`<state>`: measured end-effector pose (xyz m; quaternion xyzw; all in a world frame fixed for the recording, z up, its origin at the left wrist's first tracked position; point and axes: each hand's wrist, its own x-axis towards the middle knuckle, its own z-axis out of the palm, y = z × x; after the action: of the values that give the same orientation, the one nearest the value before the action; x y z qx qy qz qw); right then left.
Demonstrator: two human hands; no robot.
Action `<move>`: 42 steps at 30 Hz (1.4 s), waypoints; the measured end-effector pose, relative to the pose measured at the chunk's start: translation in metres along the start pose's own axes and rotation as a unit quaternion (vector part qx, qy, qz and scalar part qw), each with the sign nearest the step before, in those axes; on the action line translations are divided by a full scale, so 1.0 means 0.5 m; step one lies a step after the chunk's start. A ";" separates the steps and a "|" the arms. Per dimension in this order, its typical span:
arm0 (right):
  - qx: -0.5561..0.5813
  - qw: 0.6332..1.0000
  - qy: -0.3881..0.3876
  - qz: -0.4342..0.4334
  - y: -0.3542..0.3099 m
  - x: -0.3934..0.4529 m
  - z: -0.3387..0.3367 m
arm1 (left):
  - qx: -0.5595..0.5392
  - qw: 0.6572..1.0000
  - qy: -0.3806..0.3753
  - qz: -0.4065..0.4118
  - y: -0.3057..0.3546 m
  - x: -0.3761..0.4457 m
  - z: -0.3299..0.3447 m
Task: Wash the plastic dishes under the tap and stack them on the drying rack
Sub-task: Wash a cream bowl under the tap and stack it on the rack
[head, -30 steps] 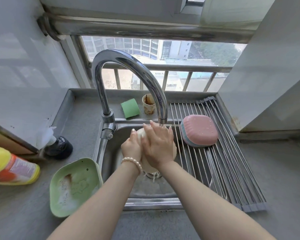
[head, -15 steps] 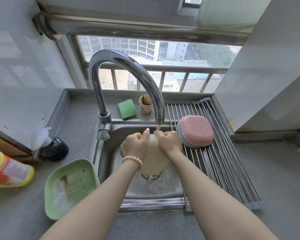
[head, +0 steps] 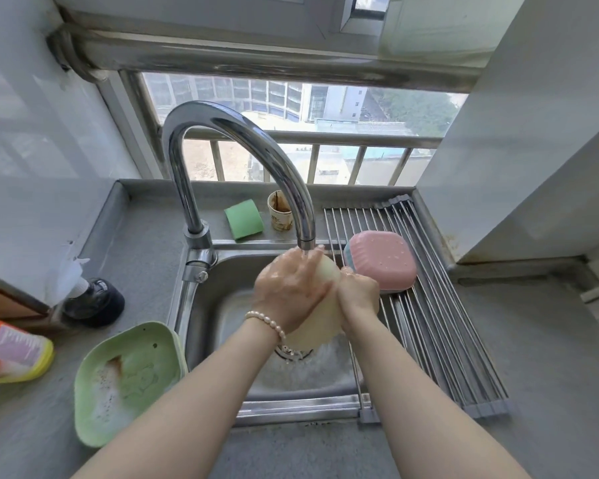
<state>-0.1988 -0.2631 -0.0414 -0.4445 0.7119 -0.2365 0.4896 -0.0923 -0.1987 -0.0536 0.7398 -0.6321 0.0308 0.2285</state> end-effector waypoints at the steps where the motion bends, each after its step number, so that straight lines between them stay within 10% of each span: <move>1: 0.031 0.999 0.004 0.015 0.000 0.003 -0.004 | -0.004 0.998 -0.030 -0.053 -0.005 -0.006 -0.010; 5: 0.053 0.998 0.001 0.038 -0.001 0.007 -0.005 | -0.068 0.983 -0.063 -0.159 -0.009 -0.031 -0.011; 13: -0.040 0.999 -0.005 0.008 0.002 -0.021 0.017 | 0.023 0.999 0.030 0.001 -0.006 -0.029 0.001; 22: -0.134 0.989 -0.012 -0.060 -0.006 -0.021 0.011 | -0.034 0.973 -0.069 -0.217 0.013 -0.003 -0.037; 25: -0.181 0.971 -0.012 -0.158 -0.023 -0.032 0.020 | -0.170 0.921 -0.074 -0.344 0.002 0.012 -0.052; 29: -0.301 0.884 0.074 -0.349 -0.030 -0.057 0.056 | -0.397 0.763 -0.012 -0.511 -0.013 0.027 -0.054; 36: -0.312 0.773 0.082 -0.546 0.017 -0.061 0.110 | -0.536 0.611 0.072 -0.578 -0.010 0.011 -0.039; 42: -0.351 0.868 0.055 -0.346 -0.038 -0.066 0.122 | -0.508 0.614 0.132 -0.590 -0.001 0.015 -0.040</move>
<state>-0.1318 -0.2380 -0.0354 -0.7910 0.5746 -0.1491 0.1478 -0.0857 -0.1978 -0.0332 0.7068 0.0630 -0.3393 0.6175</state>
